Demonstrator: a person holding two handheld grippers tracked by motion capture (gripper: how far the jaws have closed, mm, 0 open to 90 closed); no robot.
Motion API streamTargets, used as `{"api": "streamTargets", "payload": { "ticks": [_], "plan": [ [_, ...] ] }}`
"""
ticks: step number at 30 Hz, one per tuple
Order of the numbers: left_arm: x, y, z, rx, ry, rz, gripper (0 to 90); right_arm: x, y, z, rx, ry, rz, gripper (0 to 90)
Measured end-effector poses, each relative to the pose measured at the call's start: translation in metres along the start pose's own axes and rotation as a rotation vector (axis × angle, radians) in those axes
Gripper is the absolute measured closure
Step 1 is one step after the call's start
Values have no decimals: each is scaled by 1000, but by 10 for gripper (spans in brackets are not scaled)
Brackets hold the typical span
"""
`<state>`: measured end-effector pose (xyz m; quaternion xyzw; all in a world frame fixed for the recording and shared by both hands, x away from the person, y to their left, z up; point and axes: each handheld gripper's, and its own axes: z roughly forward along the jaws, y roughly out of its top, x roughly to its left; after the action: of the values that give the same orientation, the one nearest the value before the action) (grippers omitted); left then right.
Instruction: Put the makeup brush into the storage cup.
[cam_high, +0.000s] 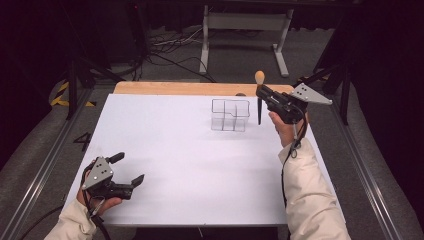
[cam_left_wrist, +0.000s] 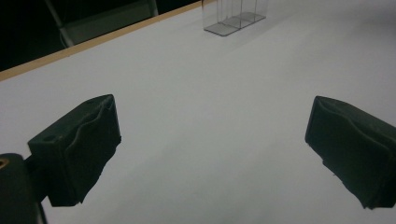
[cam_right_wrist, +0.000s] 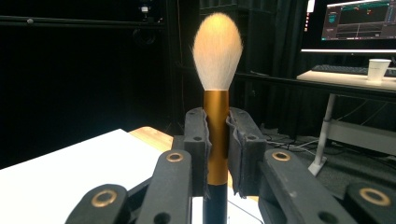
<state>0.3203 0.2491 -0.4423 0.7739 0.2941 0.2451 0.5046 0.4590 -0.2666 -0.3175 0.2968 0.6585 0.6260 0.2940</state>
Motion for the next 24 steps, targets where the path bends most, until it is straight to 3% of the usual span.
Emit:
{"api": "streamTargets", "payload": {
  "ticks": [7,24],
  "plan": [
    [0,0,-1,-6,-3,-5,40,0,-4,18,-19,-3,20,794],
    [1,-1,-4,-31,-19,-14,30,-13,-14,48,-64,-73,75,794]
  ]
}}
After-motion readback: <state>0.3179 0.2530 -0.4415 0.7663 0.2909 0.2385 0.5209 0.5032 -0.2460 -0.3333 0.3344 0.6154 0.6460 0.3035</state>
